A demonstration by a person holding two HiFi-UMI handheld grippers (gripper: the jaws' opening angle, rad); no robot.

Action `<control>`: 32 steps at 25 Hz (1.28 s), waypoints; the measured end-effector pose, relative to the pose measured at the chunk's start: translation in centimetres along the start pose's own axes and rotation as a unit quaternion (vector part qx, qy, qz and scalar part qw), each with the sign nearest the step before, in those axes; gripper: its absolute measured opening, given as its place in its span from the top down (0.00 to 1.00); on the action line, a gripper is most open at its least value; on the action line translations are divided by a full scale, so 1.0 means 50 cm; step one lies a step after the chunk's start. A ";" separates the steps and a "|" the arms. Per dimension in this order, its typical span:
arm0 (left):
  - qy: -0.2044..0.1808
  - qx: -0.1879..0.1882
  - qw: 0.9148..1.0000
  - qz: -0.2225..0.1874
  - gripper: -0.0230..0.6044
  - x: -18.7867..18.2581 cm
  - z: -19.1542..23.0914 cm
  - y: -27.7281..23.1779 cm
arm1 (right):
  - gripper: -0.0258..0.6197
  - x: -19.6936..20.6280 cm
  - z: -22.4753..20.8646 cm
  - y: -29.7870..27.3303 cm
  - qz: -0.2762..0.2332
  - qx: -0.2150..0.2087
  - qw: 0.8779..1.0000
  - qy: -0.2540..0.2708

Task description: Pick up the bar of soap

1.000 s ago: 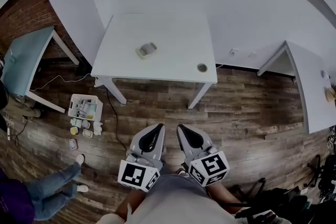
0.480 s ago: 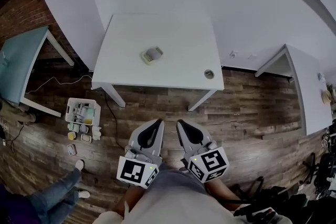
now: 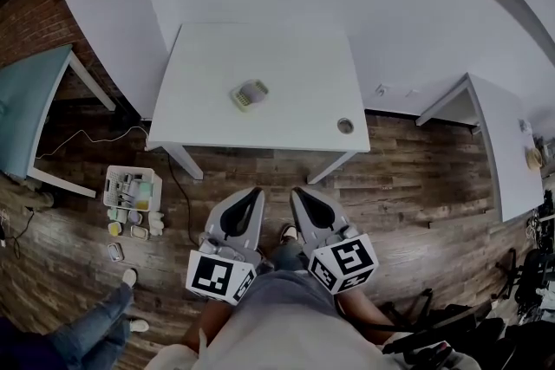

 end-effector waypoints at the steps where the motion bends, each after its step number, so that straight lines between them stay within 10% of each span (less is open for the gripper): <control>1: 0.000 0.000 1.000 0.001 0.96 0.000 0.005 -0.004 | 0.95 -0.001 -0.002 -0.007 -0.001 0.000 1.000 0.000; 32: -0.011 -0.039 0.998 0.037 0.96 0.052 0.149 -0.422 | 0.95 -0.058 -0.335 -0.333 0.006 -0.051 0.998 -0.028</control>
Point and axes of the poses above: the fingertips, and each gripper's own axes: y backward along the fingers, z to its left, x out of its underside, the point moved 10 cm from there along y, backward along the fingers, and after that the axes turned 7 degrees about -z, right-handed, at the moved point
